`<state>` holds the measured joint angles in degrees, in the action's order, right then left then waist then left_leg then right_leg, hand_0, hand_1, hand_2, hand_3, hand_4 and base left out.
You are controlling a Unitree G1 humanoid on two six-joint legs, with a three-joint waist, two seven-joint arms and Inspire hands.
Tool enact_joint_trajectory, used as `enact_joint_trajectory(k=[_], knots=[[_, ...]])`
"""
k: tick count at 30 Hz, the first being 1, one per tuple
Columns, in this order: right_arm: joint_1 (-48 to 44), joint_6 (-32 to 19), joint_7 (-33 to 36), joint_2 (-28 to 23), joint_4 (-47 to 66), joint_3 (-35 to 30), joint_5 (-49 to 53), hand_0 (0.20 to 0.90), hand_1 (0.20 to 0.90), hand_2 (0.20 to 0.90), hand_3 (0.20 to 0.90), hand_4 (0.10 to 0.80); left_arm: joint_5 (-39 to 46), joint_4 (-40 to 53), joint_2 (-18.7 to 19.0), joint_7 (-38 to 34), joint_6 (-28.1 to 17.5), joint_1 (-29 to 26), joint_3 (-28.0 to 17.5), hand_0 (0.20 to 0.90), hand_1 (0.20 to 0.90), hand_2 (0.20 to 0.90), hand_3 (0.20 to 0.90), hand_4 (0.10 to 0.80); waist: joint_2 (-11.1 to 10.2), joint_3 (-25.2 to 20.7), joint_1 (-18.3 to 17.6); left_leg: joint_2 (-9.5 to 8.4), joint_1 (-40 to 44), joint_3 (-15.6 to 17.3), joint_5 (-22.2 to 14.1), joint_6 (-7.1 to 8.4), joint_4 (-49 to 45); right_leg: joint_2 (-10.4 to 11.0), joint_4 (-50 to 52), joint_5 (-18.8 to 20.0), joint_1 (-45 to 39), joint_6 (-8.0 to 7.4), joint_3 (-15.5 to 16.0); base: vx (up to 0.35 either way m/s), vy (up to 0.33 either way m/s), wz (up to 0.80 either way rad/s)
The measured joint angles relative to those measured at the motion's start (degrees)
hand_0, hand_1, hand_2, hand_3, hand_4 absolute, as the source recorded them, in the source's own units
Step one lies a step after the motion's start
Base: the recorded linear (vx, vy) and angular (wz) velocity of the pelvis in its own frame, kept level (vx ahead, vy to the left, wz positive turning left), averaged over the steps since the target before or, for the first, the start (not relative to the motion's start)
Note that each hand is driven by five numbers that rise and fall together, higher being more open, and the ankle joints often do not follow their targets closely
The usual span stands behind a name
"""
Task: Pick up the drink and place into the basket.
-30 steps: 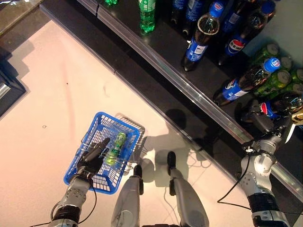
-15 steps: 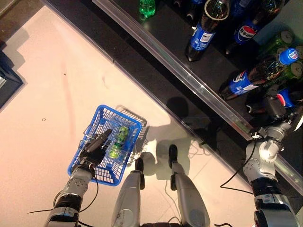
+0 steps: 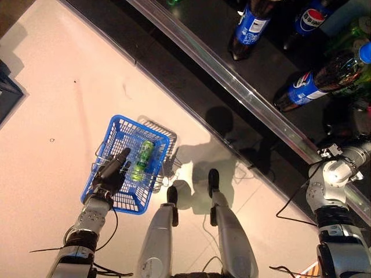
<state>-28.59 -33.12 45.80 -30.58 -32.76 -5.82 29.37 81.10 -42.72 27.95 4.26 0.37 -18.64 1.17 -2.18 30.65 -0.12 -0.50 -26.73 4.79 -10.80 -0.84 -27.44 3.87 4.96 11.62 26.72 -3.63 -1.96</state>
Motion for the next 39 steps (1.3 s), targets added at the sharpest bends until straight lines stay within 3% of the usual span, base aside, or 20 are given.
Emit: enact_joint_trajectory(k=[7,13,18,21,23,31,39], knots=[[4.22,0.12,9.84,0.02,3.30,-0.31,-11.30,0.300,0.300,0.300,0.200,0.100,0.06,1.32,-1.48,0.33,-0.91,2.09,0.12,0.300,0.300,0.300,0.200,0.100,0.70,0.30,-0.16,-0.18,-0.52,0.61,0.08,-0.15,-0.48,0.15,0.94,0.03,0.96,-0.09,-0.52,-0.040,0.084,-0.03],[11.98,0.02,11.66,2.12,14.46,-0.85,-19.46,0.300,0.300,0.300,0.200,0.100,0.02,3.44,-4.61,0.37,-3.03,5.12,-0.19,0.300,0.300,0.300,0.200,0.100,0.70,0.30,-1.78,-0.65,0.06,1.72,0.24,-0.63,-0.80,0.49,1.57,0.42,0.93,-0.61,-1.90,-0.042,0.098,-0.06],[17.91,0.06,6.44,4.56,18.79,-1.64,-20.08,0.300,0.300,0.300,0.200,0.100,-0.50,3.84,-8.42,0.39,-3.09,7.61,-0.88,0.300,0.300,0.300,0.200,0.100,0.64,0.25,-3.30,-1.66,4.85,2.85,0.13,-1.80,0.66,1.42,1.18,-0.23,-3.18,-1.47,-3.28,-0.002,0.100,-0.07],[23.57,0.06,2.82,6.60,22.40,-2.74,-20.11,0.300,0.300,0.300,0.200,0.100,-2.72,6.73,-10.22,0.56,-3.07,11.87,-2.33,0.300,0.300,0.300,0.200,0.100,0.63,0.16,-5.12,-2.17,8.92,2.85,0.97,-2.59,3.75,1.86,-0.11,-1.62,-6.39,-3.02,-4.58,0.039,0.060,-0.06],[27.01,0.27,0.48,8.44,23.89,-4.08,-20.21,0.300,0.300,0.300,0.200,0.100,-3.42,7.59,-11.30,0.60,-3.05,13.82,-3.29,0.300,0.300,0.300,0.200,0.100,0.55,0.05,-5.19,-2.58,11.51,3.20,0.98,-2.15,5.27,1.45,1.95,-2.47,-7.48,-2.16,-4.73,0.077,0.055,-0.12],[35.73,6.48,-10.90,10.49,31.50,-3.98,-20.50,0.300,0.300,0.300,0.200,0.100,-9.29,10.65,-16.17,0.55,-3.07,16.91,-6.62,0.300,0.300,0.300,0.200,0.100,0.57,-1.52,-6.52,-2.81,25.14,4.06,3.14,-1.66,16.82,1.13,-4.67,-1.54,-18.12,-1.92,-6.21,0.096,0.058,-0.15],[35.89,9.25,-22.99,10.82,33.54,4.52,-20.48,0.300,0.300,0.300,0.200,0.100,-11.29,11.74,-18.34,0.50,-4.15,17.00,-6.56,0.300,0.300,0.300,0.200,0.100,0.39,-6.45,-6.05,-2.28,34.02,2.10,6.95,-0.97,27.23,0.84,-8.93,-1.94,-24.75,-1.32,-3.74,0.031,0.041,0.12]])
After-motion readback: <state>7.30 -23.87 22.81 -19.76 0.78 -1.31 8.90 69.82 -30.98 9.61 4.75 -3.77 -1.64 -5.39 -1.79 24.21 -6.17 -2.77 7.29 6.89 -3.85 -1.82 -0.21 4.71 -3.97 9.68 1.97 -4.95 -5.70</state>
